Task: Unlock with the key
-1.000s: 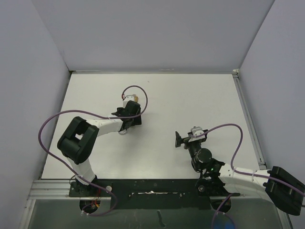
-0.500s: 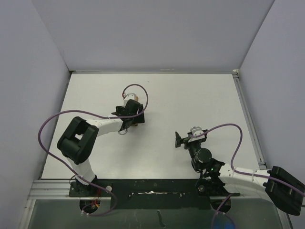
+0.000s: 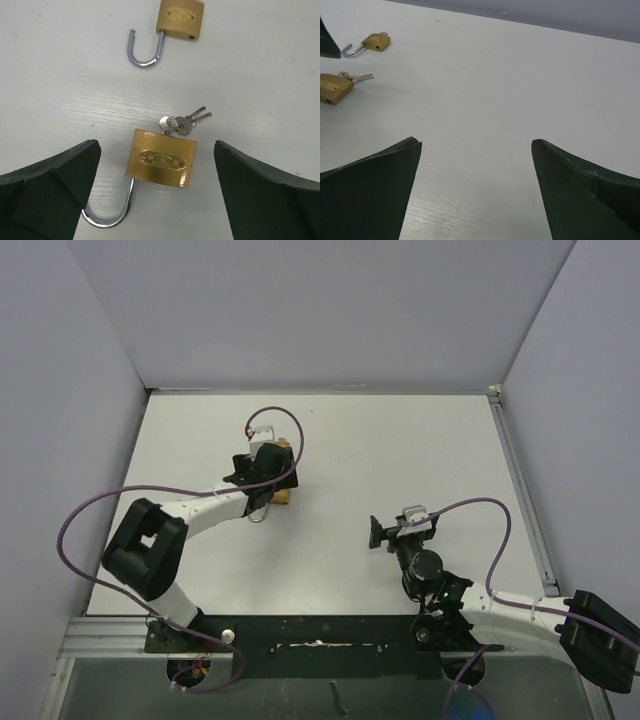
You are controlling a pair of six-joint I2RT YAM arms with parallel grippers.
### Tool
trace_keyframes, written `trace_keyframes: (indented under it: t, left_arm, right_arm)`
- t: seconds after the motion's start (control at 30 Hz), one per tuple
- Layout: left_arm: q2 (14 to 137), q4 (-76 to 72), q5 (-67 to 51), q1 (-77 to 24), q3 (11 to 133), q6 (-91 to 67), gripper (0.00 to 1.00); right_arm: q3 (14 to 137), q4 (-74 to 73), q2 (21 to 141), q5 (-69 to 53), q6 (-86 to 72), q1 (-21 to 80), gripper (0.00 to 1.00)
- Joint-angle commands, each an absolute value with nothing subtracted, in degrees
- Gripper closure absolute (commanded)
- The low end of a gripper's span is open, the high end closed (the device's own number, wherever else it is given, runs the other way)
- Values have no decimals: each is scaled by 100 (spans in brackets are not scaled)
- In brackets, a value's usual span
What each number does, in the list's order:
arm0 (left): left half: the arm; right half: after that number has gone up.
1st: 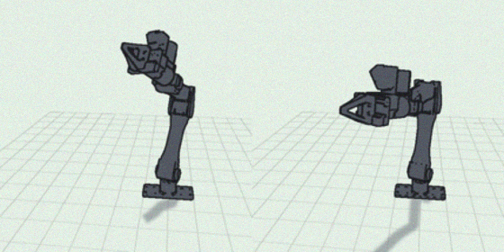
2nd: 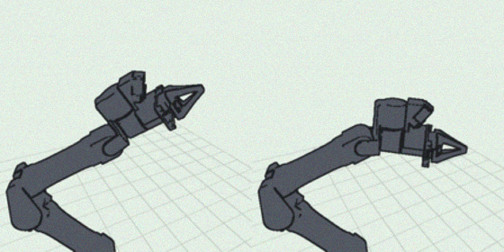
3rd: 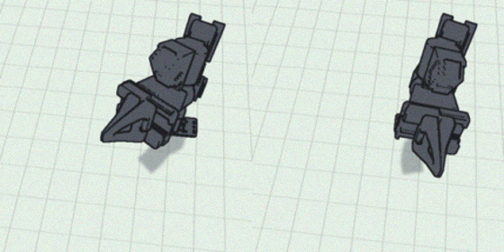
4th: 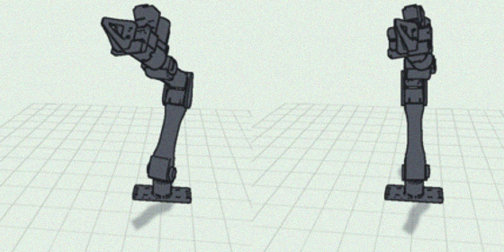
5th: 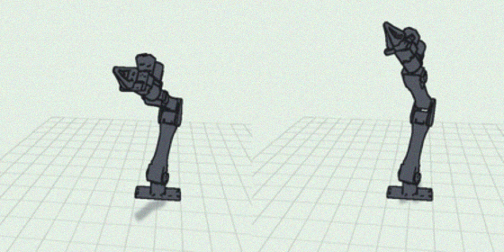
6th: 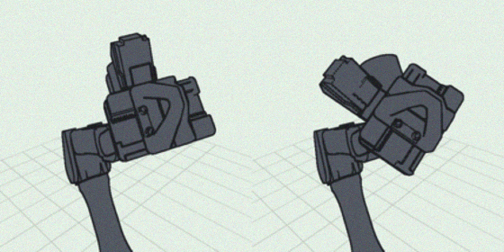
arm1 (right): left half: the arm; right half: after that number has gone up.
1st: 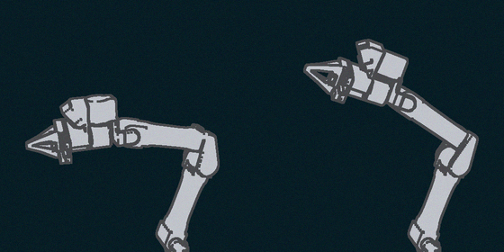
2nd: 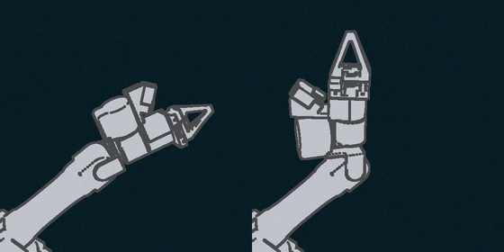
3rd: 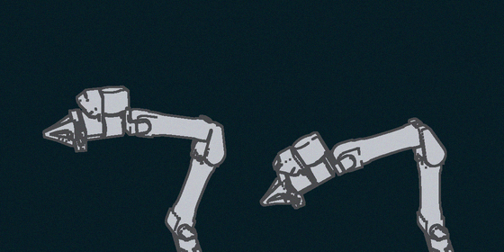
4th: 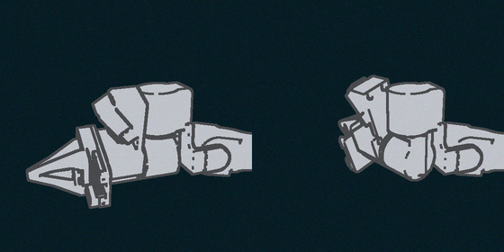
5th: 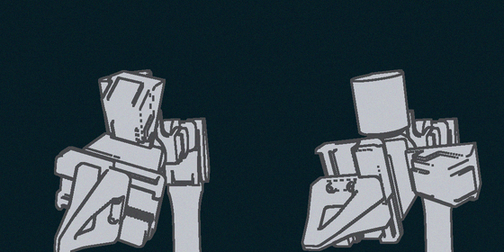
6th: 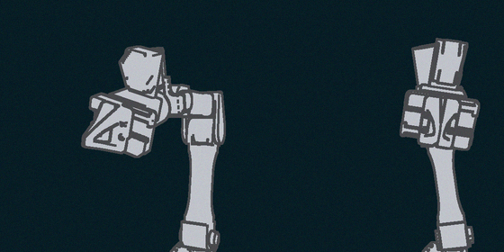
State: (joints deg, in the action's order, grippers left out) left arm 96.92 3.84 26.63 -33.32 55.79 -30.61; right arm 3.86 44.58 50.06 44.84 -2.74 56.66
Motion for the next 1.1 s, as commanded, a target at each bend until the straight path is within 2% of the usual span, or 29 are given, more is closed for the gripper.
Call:
trace_keyframes:
  t: [0.0, 0.1, 0.2, 0.4, 0.53, 0.7, 0.87, 1.07]
  left_arm:
    - [8094, -233, 3590, -3309, 5190, -3146, 2]
    - [6915, -929, 3589, -3307, 4437, -3045, 2]
    - [5814, -1276, 3532, -3304, 3718, -3010, 2]
    - [4472, -1242, 3459, -3295, 2795, -3074, 2]
    - [3843, -1188, 3779, -3292, 2349, -3048, 2]
    - [3268, -1348, 3825, -3296, 2013, -3037, 2]
    - [2938, -1382, 3882, -3295, 1863, -2969, 2]
    - [2741, -1332, 3907, -3292, 1802, -2940, 2]
  right_arm:
    - [802, 3805, 4742, 5154, -983, 5622, 3]
    - [1216, 2441, 4580, 5387, -2009, 5531, 2]
    - [1757, 1009, 4524, 5077, -2860, 5283, 3]
    - [1996, 144, 4512, 4847, -3543, 4827, 2]
    - [1977, -55, 4431, 4791, -3778, 4762, 2]
    - [2078, -273, 4456, 5329, -4441, 4746, 2]
    - [2646, -1636, 5028, 6256, -6200, 4746, 2]
    - [3730, -3832, 6416, 6724, -8211, 4755, 3]
